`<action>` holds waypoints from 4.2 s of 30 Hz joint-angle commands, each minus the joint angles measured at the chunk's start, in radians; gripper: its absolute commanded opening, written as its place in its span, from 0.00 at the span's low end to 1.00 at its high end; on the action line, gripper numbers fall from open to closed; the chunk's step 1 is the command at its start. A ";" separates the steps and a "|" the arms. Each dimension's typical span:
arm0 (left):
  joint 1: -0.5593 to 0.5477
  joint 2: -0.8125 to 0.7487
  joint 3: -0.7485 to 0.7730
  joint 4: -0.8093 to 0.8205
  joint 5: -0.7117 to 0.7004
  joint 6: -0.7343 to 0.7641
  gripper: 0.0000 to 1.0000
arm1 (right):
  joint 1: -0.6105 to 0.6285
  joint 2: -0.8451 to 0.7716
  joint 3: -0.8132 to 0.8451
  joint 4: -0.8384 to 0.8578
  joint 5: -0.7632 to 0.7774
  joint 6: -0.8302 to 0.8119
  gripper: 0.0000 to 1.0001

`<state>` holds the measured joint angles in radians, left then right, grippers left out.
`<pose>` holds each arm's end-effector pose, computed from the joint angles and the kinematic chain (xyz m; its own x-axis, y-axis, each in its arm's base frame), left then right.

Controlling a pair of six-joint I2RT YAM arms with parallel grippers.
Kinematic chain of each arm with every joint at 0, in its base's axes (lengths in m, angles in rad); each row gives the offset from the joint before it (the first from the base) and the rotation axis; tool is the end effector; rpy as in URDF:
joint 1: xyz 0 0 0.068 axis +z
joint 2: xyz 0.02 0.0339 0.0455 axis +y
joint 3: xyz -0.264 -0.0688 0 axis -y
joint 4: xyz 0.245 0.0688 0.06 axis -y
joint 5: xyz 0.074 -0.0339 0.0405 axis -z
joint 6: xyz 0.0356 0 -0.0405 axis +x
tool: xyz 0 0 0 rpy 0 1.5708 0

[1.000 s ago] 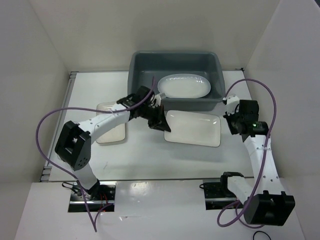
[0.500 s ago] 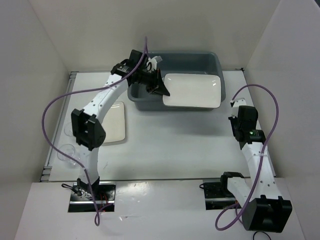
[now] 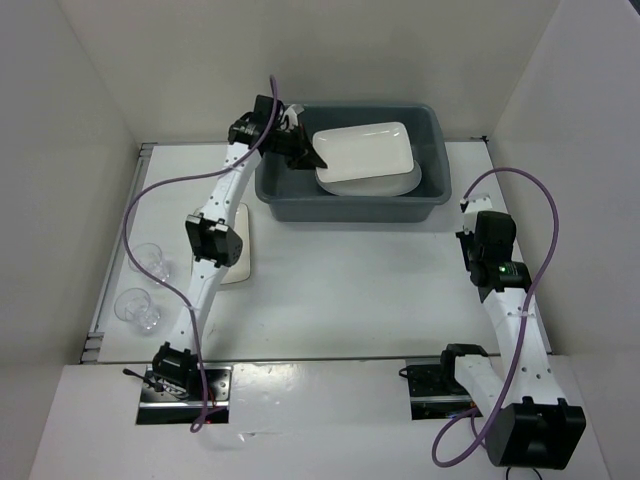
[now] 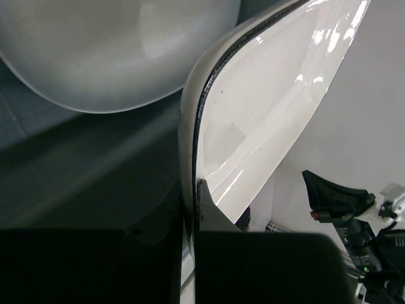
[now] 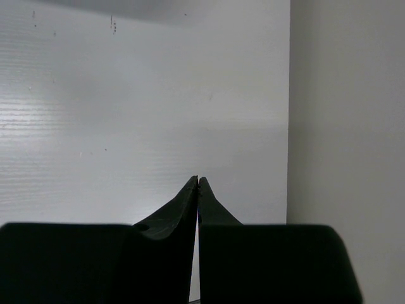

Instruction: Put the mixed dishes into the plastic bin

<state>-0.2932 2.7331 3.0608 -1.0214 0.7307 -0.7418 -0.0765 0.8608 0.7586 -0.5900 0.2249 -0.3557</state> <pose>0.5218 -0.1823 0.2898 -0.9286 -0.2452 -0.2786 0.1073 0.5411 -0.8341 0.1803 -0.0218 0.2790 -0.6821 -0.2882 -0.6721 0.0087 0.9158 -0.4015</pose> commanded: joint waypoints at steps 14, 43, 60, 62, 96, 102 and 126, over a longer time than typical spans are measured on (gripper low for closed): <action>-0.014 0.191 0.075 0.305 0.082 -0.169 0.00 | 0.017 -0.017 -0.028 0.064 0.007 0.009 0.05; -0.014 0.278 0.075 0.356 -0.005 -0.203 0.38 | 0.017 -0.008 -0.038 0.073 -0.002 0.000 0.10; -0.004 0.079 0.075 0.264 -0.065 -0.156 1.00 | 0.037 -0.036 -0.038 0.073 -0.012 -0.009 0.15; 0.005 0.079 0.075 0.233 -0.074 -0.137 1.00 | 0.046 -0.036 -0.038 0.073 -0.012 -0.009 0.15; 0.085 -0.793 -0.792 -0.217 -1.079 -0.051 1.00 | 0.129 -0.055 -0.047 0.073 -0.021 -0.009 0.52; 0.169 -1.181 -1.606 0.161 -0.989 -0.080 1.00 | 0.139 -0.055 -0.047 0.073 -0.021 -0.009 0.52; -0.101 -0.814 -1.745 0.342 -1.079 -0.113 0.98 | 0.139 -0.055 -0.047 0.064 -0.030 -0.019 0.57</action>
<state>-0.3801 1.8790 1.2797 -0.6910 -0.2855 -0.8200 0.0547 0.8192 0.7120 -0.5682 0.1978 -0.3721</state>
